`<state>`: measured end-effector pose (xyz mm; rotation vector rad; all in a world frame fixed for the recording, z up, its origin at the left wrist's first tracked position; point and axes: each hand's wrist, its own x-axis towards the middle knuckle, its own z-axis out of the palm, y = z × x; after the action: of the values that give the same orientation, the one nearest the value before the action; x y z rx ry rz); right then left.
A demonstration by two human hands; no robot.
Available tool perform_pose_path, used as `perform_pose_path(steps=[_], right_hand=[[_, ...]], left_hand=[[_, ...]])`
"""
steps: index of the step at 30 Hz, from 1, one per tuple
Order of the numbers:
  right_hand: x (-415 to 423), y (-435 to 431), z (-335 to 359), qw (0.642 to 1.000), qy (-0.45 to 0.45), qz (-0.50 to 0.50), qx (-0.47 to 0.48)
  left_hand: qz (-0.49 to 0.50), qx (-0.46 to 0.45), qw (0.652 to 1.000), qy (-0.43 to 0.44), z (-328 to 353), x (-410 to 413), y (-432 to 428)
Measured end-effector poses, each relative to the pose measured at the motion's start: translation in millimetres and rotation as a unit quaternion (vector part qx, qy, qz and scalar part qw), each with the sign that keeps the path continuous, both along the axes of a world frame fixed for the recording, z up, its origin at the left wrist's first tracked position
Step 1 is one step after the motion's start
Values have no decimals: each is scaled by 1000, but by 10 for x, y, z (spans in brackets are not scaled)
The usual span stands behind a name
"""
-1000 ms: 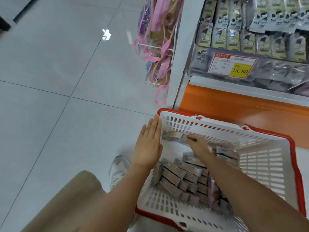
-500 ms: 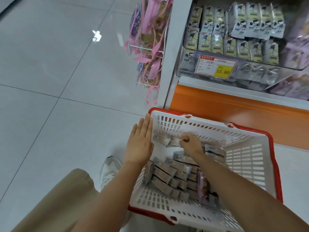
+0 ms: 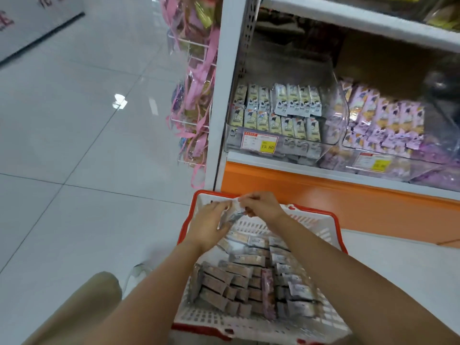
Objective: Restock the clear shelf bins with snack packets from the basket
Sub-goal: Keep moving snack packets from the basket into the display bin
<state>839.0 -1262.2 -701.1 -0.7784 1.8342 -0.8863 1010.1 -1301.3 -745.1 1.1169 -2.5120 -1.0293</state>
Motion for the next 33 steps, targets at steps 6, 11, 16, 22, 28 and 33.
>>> perform_pose_path(steps=[6, 11, 16, 22, 28, 33], right_hand=[[-15, 116, 569, 990, -62, 3, -129], [-69, 307, 697, 986, 60, 33, -149], [-65, 471, 738, 972, 118, 97, -181], [-165, 390, 1023, 953, 152, 45, -257], [-473, -25, 1330, 927, 230, -45, -292], [-704, -517, 1383, 907, 326, -78, -253]], left_hand=[[59, 68, 986, 141, 382, -142, -9], [148, 242, 925, 254, 637, -178, -16], [137, 313, 879, 333, 929, -239, -12], [145, 108, 940, 290, 1237, -404, -100], [83, -271, 956, 75, 1391, -496, -403], [35, -319, 946, -41, 1260, -531, -532]])
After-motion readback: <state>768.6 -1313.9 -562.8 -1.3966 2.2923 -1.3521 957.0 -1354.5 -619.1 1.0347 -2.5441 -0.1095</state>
